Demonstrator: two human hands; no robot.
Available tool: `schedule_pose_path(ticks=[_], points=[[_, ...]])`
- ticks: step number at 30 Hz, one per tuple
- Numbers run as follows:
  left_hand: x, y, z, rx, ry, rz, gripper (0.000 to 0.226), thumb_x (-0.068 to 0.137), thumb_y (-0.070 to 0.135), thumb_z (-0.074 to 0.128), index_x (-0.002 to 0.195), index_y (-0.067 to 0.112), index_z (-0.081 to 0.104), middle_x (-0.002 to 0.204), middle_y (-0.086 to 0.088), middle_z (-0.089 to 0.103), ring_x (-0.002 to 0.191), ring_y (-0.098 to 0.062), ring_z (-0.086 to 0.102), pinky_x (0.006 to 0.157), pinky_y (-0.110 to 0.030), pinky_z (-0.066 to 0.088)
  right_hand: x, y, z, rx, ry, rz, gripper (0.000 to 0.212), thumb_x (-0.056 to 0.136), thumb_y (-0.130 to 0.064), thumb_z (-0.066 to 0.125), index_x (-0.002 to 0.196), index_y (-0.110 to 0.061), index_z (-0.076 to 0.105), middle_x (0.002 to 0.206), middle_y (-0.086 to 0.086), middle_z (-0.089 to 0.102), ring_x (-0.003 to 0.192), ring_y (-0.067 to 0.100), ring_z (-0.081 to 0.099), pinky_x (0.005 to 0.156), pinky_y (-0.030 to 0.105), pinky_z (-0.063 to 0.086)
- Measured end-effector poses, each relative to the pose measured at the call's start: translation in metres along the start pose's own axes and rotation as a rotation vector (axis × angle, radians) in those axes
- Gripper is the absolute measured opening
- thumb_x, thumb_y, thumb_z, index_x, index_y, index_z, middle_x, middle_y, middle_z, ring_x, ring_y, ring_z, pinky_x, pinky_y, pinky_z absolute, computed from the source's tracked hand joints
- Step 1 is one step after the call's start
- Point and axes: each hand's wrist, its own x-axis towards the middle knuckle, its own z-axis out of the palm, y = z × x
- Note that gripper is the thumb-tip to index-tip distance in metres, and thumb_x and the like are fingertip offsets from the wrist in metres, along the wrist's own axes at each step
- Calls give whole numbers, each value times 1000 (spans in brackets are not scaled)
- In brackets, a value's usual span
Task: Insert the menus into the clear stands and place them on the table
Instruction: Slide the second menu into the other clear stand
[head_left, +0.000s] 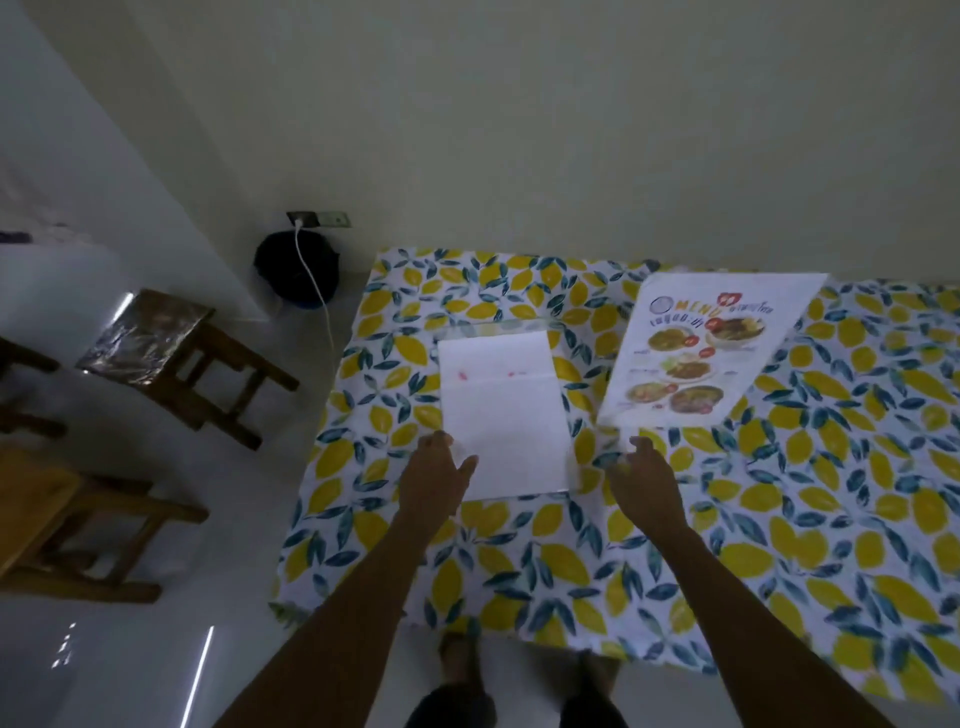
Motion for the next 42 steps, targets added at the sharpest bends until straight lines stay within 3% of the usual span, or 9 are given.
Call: schedule_pose_path(ticks=[4, 8, 14, 17, 22, 27, 33, 37, 42], points=[[-5, -35, 7, -38, -77, -80, 60, 89, 43, 61, 133, 6, 44, 128, -16, 51, 117, -38, 55, 93, -45, 48, -6, -14, 31, -28, -35, 38, 31, 91, -23, 49, 117, -5, 50, 108, 19, 61, 98, 37, 60, 81, 39, 49], [-7, -43, 16, -39, -66, -62, 54, 86, 43, 63, 120, 3, 50, 116, -19, 55, 104, -39, 57, 86, -49, 50, -8, -10, 57, -267, 32, -106, 28, 89, -15, 46, 99, 7, 60, 103, 31, 58, 94, 48, 58, 80, 56, 51], [-14, -19, 21, -94, -89, -60, 58, 85, 40, 68, 131, 10, 49, 133, -13, 52, 121, -31, 52, 96, -39, 43, -19, -15, 83, -215, -37, -48, 54, 85, -38, 41, 125, -2, 48, 126, 24, 51, 113, 43, 47, 94, 49, 41], [-17, -17, 17, -115, -78, -115, 53, 82, 35, 71, 126, 12, 52, 128, -12, 58, 117, -30, 56, 93, -34, 42, -28, -29, 71, 57, -22, 59, 54, 81, -28, 59, 127, -4, 48, 119, 26, 54, 113, 42, 50, 99, 50, 43], [-36, -13, -4, -127, 83, -114, 36, 85, 27, 68, 113, 6, 60, 113, -12, 67, 102, -30, 63, 77, -27, 38, -52, -24, 43, 176, -50, -2, 48, 81, -10, 55, 129, -7, 48, 122, 19, 51, 113, 37, 51, 86, 39, 44], [-73, 5, -25, -170, 291, -96, 29, 89, 33, 65, 102, 7, 62, 93, -9, 69, 86, -27, 62, 75, -31, 42, -86, -20, 13, 222, -3, -166, 43, 83, -3, 59, 126, -9, 56, 122, 15, 55, 113, 32, 55, 90, 40, 49], [-113, 11, -47, -237, 512, -57, 39, 88, 38, 61, 68, 6, 52, 54, 8, 41, 52, -13, 45, 59, -29, 33, -124, -11, -25, 198, 58, -468, 29, 94, -14, 60, 123, -12, 61, 119, 12, 60, 104, 24, 60, 88, 29, 49], [-131, 26, -60, -277, 559, -12, 36, 89, 37, 64, 86, 1, 64, 62, 10, 49, 68, -26, 59, 64, -26, 37, -132, -9, -45, 177, 115, -576, 24, 96, -22, 58, 116, -11, 64, 113, 12, 62, 98, 25, 62, 87, 35, 52], [-139, 53, -78, -320, 597, 18, 32, 93, 40, 61, 104, 11, 67, 80, 2, 62, 75, -12, 54, 70, -27, 41, -129, -23, -72, 174, 183, -629, 19, 97, -23, 56, 107, -11, 67, 102, 12, 64, 90, 25, 61, 81, 38, 52]])
